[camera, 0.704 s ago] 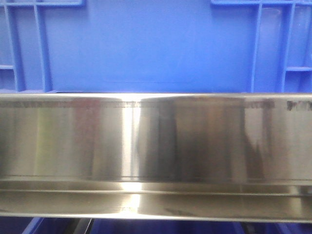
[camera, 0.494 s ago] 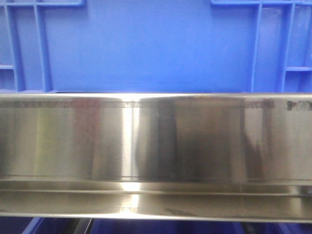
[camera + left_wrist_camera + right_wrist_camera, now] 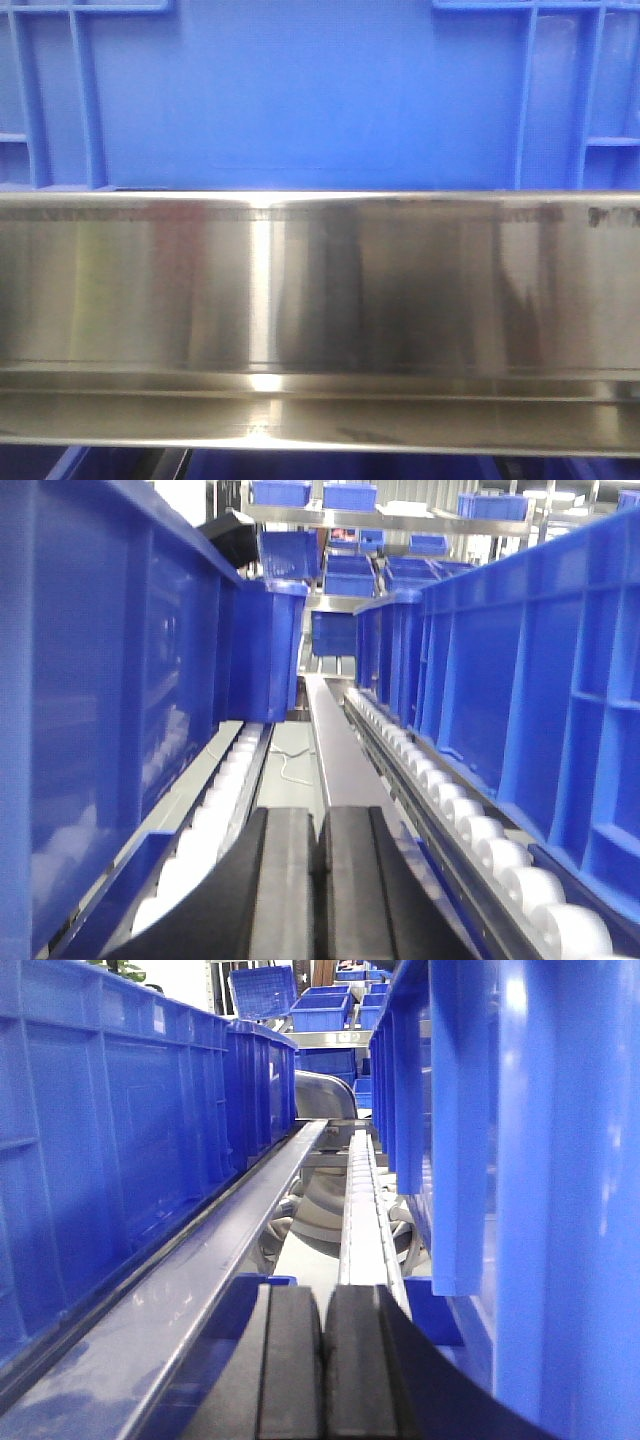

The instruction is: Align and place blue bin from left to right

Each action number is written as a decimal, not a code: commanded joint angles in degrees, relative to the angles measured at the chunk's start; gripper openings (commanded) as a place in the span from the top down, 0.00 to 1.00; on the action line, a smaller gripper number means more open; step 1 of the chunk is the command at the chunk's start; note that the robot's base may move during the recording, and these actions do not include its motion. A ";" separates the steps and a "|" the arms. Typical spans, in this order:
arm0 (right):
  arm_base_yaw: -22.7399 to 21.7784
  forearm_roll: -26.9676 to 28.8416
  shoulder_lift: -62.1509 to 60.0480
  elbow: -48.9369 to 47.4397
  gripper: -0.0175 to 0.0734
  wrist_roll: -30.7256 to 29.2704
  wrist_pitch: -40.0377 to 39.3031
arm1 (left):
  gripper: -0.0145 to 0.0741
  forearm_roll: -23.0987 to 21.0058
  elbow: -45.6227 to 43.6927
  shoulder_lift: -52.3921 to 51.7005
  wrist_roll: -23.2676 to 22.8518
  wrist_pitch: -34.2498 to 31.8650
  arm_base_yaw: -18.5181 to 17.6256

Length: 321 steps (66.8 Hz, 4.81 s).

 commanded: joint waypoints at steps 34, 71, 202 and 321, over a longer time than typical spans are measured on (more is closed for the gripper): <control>0.10 0.87 -0.23 -8.10 0.88 0.94 -5.34 | 0.96 -0.37 -3.87 -0.24 0.17 -7.27 -0.32; 0.10 0.99 10.61 -44.67 0.70 0.94 16.95 | 0.63 4.20 -43.10 14.24 0.17 24.16 -0.32; 18.97 -6.91 96.19 -109.17 0.19 9.90 65.87 | 0.16 7.63 -115.26 102.65 -10.29 71.47 -13.45; 18.97 -7.50 91.33 -110.63 0.88 9.98 65.87 | 0.96 3.39 -115.13 90.96 -10.40 71.47 -14.57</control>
